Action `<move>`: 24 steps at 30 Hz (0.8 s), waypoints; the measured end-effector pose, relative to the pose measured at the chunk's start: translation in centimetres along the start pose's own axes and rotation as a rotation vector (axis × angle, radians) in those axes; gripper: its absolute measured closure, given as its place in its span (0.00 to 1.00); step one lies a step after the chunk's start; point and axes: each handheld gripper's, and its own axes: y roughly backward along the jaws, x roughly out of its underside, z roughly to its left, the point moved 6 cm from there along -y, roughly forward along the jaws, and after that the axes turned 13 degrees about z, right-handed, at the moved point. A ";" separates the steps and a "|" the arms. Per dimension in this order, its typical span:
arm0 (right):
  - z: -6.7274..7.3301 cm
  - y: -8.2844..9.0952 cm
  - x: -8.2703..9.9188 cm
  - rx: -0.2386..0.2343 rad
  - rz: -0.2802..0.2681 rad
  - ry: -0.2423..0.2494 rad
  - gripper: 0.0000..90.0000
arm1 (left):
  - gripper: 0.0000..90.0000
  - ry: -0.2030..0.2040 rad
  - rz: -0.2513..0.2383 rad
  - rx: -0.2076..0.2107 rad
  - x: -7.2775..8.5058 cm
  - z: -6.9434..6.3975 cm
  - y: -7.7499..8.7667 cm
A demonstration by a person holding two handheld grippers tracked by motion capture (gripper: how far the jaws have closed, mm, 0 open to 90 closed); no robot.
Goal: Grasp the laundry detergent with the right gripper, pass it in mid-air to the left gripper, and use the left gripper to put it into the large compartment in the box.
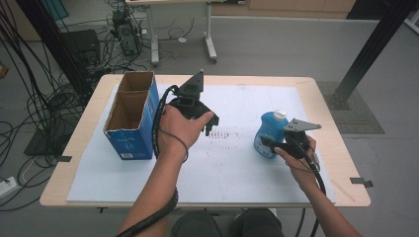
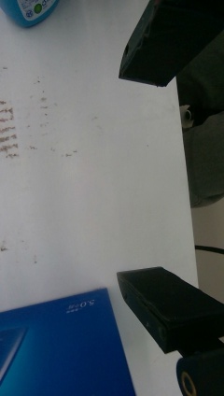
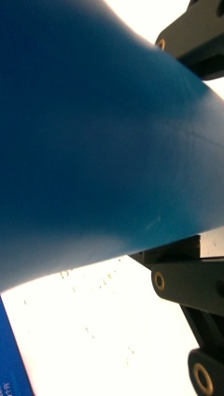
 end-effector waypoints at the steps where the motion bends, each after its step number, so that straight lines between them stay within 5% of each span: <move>1: 0.0 0.0 -0.1 0.001 -0.002 0.000 0.49 | 0.06 -0.002 0.001 0.000 0.0 0.1 0.2; 12: -0.6 1.8 -3.9 -0.050 0.002 -0.011 0.49 | 0.06 -0.029 -0.010 0.003 -0.6 0.7 2.3; 20: -0.6 2.0 -7.0 -0.113 0.032 -0.006 0.49 | 0.06 -0.121 -0.038 0.000 -1.7 1.1 4.8; 24: -0.1 1.6 -9.3 -0.162 0.046 0.021 0.49 | 0.06 -0.197 -0.034 -0.006 -2.5 1.1 5.8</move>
